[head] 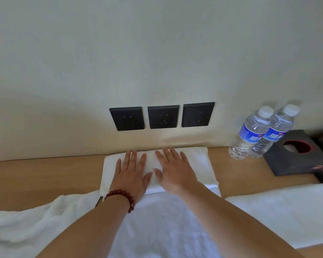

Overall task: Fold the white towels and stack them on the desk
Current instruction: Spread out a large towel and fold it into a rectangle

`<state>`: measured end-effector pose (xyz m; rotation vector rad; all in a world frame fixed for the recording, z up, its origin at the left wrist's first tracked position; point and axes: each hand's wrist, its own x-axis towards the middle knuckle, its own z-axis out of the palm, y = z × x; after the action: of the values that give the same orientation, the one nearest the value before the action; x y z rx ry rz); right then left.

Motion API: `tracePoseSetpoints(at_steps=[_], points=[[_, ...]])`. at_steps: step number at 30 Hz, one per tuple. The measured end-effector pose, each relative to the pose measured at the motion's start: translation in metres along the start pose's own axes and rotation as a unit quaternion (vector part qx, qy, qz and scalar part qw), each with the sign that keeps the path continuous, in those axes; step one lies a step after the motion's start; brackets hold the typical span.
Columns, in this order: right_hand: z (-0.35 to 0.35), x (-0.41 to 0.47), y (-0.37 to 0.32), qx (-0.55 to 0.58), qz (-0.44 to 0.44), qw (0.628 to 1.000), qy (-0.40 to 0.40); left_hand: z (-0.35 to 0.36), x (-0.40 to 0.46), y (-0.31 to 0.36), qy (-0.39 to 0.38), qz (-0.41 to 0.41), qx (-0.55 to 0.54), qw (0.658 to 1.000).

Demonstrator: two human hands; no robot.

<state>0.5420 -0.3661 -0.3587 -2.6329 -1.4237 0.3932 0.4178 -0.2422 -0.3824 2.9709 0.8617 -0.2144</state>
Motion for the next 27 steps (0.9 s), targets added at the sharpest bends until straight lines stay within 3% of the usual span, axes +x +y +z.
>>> tracePoseSetpoints(at_steps=[3, 11, 18, 22, 27], points=[[0.023, 0.017, 0.004, -0.01, 0.03, 0.999, -0.032, 0.015, 0.003, -0.003, -0.038, -0.025, -0.01, 0.999], [0.039, 0.006, 0.047, -0.023, 0.119, 0.992, 0.019, 0.018, 0.015, -0.011, -0.077, -0.051, -0.031, 0.995], [0.022, -0.011, 0.09, 0.024, 0.23, 0.972, -0.043, 0.008, 0.017, -0.022, -0.132, -0.082, -0.047, 0.987], [0.005, -0.017, 0.099, 0.002, 0.246, 0.966, -0.079, 0.005, 0.012, -0.036, -0.142, -0.115, -0.038, 0.982], [0.001, -0.037, 0.1, -0.035, 0.213, 0.976, -0.005, 0.005, 0.0, -0.042, -0.097, -0.138, -0.015, 0.986]])
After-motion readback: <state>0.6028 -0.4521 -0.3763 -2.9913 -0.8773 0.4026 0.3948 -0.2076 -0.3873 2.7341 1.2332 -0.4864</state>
